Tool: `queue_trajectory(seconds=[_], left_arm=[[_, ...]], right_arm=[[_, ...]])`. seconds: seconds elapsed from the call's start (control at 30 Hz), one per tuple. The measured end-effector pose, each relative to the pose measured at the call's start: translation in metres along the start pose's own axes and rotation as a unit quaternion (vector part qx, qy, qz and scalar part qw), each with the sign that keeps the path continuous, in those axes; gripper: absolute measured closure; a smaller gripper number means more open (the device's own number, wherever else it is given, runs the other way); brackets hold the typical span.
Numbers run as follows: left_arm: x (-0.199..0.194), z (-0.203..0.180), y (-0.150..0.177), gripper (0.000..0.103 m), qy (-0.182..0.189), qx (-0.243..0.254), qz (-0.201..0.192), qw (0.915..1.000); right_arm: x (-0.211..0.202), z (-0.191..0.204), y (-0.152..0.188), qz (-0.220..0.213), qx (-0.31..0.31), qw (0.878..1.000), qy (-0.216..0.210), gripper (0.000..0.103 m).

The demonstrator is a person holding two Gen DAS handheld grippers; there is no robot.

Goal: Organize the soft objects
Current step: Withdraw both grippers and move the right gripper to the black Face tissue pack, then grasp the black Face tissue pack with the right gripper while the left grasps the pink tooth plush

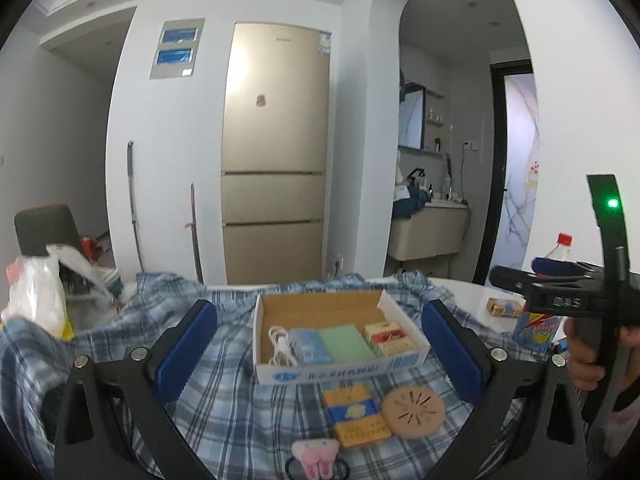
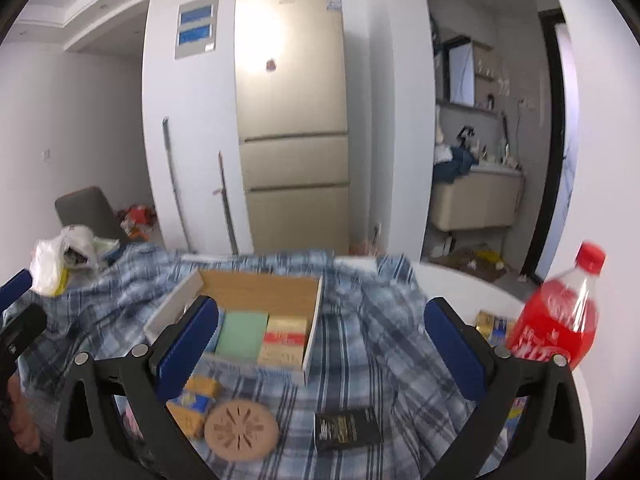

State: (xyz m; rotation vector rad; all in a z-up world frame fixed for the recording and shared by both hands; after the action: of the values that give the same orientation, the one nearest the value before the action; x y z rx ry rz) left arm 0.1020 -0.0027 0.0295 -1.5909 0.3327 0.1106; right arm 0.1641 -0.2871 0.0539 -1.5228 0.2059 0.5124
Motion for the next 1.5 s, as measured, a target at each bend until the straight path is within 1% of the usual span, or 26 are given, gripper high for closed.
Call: queue_trajectory(seconds=[0.1,0.33,0.43,0.57,0.63,0.7,0.8,0.87,0.9,0.97,1.07,1.2,1.37,1.43,1.5], left_arm=[[0.010,0.004,0.012,0.000,-0.003,-0.004,0.020,0.9998],[0.030,0.009,0.035,0.000,-0.007,0.001,0.039,0.9992],[0.038,0.008,0.040,0.000,-0.004,0.001,0.055,0.9985],[0.037,0.006,0.042,0.000,-0.007,0.002,0.055,0.9985],[0.037,0.007,0.042,0.000,-0.004,0.001,0.055,0.9985],[0.036,0.008,0.041,0.000,-0.004,-0.001,0.053,0.9986],[0.036,0.008,0.041,0.000,-0.005,-0.001,0.055,0.9985],[0.036,0.007,0.041,0.000,-0.006,0.002,0.058,0.9983],[0.036,0.007,0.041,0.000,-0.007,0.002,0.059,0.9983],[0.036,0.006,0.040,0.000,-0.007,0.003,0.059,0.9982],[0.037,0.006,0.040,0.000,-0.007,0.001,0.064,0.9979],[0.042,0.008,0.042,0.000,-0.010,-0.004,0.076,0.9971],[0.052,0.010,0.047,0.000,-0.014,-0.007,0.117,0.9931],[0.062,0.011,0.053,0.000,-0.015,-0.010,0.167,0.9858],[0.066,0.010,0.057,0.000,0.005,-0.020,0.199,0.9797]], right_arm=[[0.003,-0.006,0.013,0.020,-0.001,1.000,-0.008,0.000],[0.022,-0.013,0.047,0.037,-0.009,0.999,-0.010,0.000],[0.031,-0.016,0.054,0.050,-0.006,0.999,-0.005,0.000],[0.039,-0.023,0.059,0.073,0.006,0.997,-0.018,0.000],[0.044,-0.025,0.061,0.087,0.010,0.996,-0.010,0.000],[0.045,-0.028,0.063,0.096,0.012,0.995,0.010,0.000],[0.043,-0.030,0.063,0.100,0.007,0.995,0.018,0.000],[0.047,-0.032,0.064,0.114,0.003,0.993,0.027,0.001],[0.050,-0.033,0.066,0.124,0.003,0.992,0.024,0.002],[0.058,-0.034,0.071,0.150,0.006,0.988,0.020,0.009],[0.071,-0.033,0.081,0.194,0.006,0.981,0.005,0.016],[0.084,-0.032,0.092,0.231,0.005,0.973,-0.006,0.021],[0.093,-0.032,0.100,0.261,0.005,0.965,-0.010,0.026],[0.095,-0.030,0.102,0.269,-0.001,0.963,-0.011,0.028],[0.097,-0.028,0.103,0.273,-0.005,0.962,-0.012,0.029]])
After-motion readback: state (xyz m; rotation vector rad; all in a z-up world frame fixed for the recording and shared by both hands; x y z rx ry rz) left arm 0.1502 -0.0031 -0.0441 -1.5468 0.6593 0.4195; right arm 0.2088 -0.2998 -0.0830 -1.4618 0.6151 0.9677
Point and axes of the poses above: each gripper's, at about its wrist camera, not at the fingertips, and x roughly the way its jaws point, z to its left, y to its underside, the point moved 2 cm from there along x, roughly the way its jaws point, and after that the axes turned 2 degrees about -y, right-handed, at the moved point
